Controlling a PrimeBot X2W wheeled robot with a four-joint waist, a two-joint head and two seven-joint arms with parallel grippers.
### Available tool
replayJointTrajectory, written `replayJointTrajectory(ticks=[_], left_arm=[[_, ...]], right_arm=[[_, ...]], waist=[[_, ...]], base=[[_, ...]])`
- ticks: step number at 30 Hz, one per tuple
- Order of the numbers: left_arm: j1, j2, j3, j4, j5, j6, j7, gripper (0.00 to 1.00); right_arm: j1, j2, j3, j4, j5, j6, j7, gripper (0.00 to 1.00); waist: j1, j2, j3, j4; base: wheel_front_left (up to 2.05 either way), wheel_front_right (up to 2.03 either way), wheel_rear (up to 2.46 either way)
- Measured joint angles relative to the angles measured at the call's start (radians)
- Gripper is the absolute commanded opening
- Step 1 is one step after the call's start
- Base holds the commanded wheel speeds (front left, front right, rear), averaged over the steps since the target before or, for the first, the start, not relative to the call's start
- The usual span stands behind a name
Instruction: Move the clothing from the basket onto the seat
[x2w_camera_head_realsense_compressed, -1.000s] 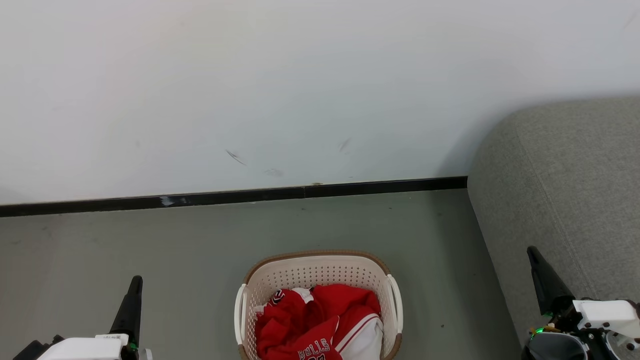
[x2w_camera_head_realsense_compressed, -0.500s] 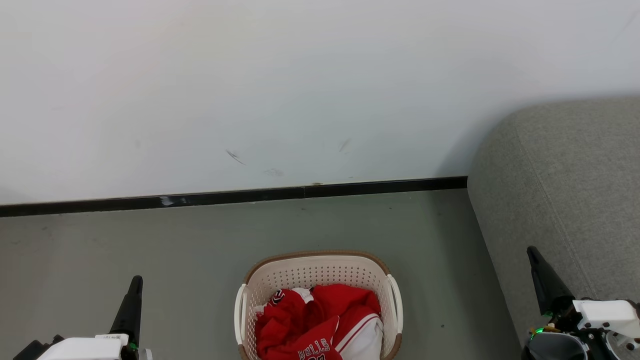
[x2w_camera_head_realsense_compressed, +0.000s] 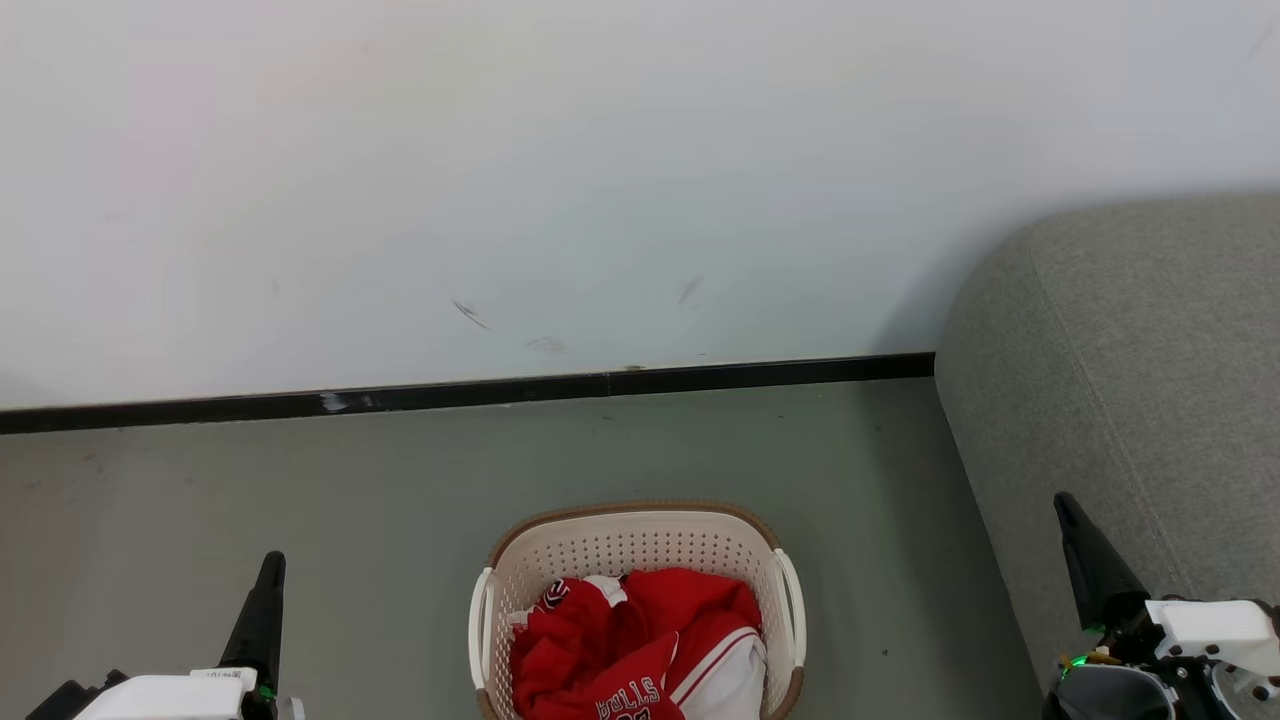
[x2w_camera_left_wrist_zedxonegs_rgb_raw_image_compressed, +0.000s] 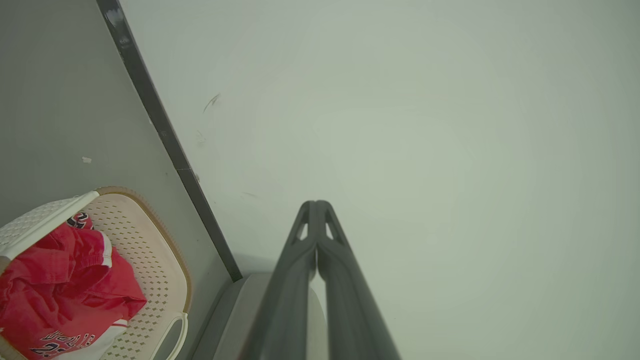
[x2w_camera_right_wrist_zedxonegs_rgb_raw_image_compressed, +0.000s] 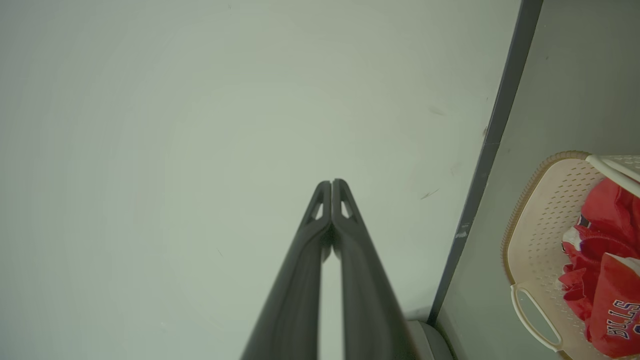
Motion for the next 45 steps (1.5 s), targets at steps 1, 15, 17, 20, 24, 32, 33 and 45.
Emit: replayJointTrajectory(ticks=[1,15,17,20,24,32,33,45], left_arm=[[0.0,0.0,0.0,0.0,0.0,0.0,0.0,0.0],[0.0,-0.001,0.001,0.0,0.0,0.0,0.0,0.0],[0.0,-0.001,0.001,0.0,0.0,0.0,0.0,0.0],[0.0,-0.001,0.001,0.0,0.0,0.0,0.0,0.0],[0.0,-0.001,0.001,0.0,0.0,0.0,0.0,0.0],[0.0,-0.001,0.002,0.0,0.0,0.0,0.0,0.0],[0.0,-0.001,0.002,0.0,0.0,0.0,0.0,0.0],[0.0,-0.002,0.003,0.0,0.0,0.0,0.0,0.0]], right_arm=[[0.0,0.0,0.0,0.0,0.0,0.0,0.0,0.0],[0.0,0.002,0.0,0.0,0.0,0.0,0.0,0.0],[0.0,0.002,0.0,0.0,0.0,0.0,0.0,0.0],[0.0,0.003,-0.001,0.0,0.0,0.0,0.002,0.0],[0.0,0.003,-0.001,0.0,0.0,0.0,0.003,0.0],[0.0,0.003,-0.001,0.0,-0.004,0.0,0.003,0.0],[0.0,0.003,-0.001,0.0,-0.004,0.0,0.003,0.0],[0.0,0.003,-0.001,0.0,-0.004,0.0,0.003,0.0]], waist=[[0.0001,0.0,0.0,0.0],[0.0,0.0,0.0,0.0],[0.0,0.0,0.0,0.0],[0.0,0.0,0.0,0.0],[0.0,0.0,0.0,0.0],[0.0,0.0,0.0,0.0],[0.0,0.0,0.0,0.0],[0.0,0.0,0.0,0.0]], base=[[0.0,0.0,0.0],[0.0,0.0,0.0],[0.0,0.0,0.0],[0.0,0.0,0.0],[0.0,0.0,0.0],[0.0,0.0,0.0],[0.0,0.0,0.0],[0.0,0.0,0.0]])
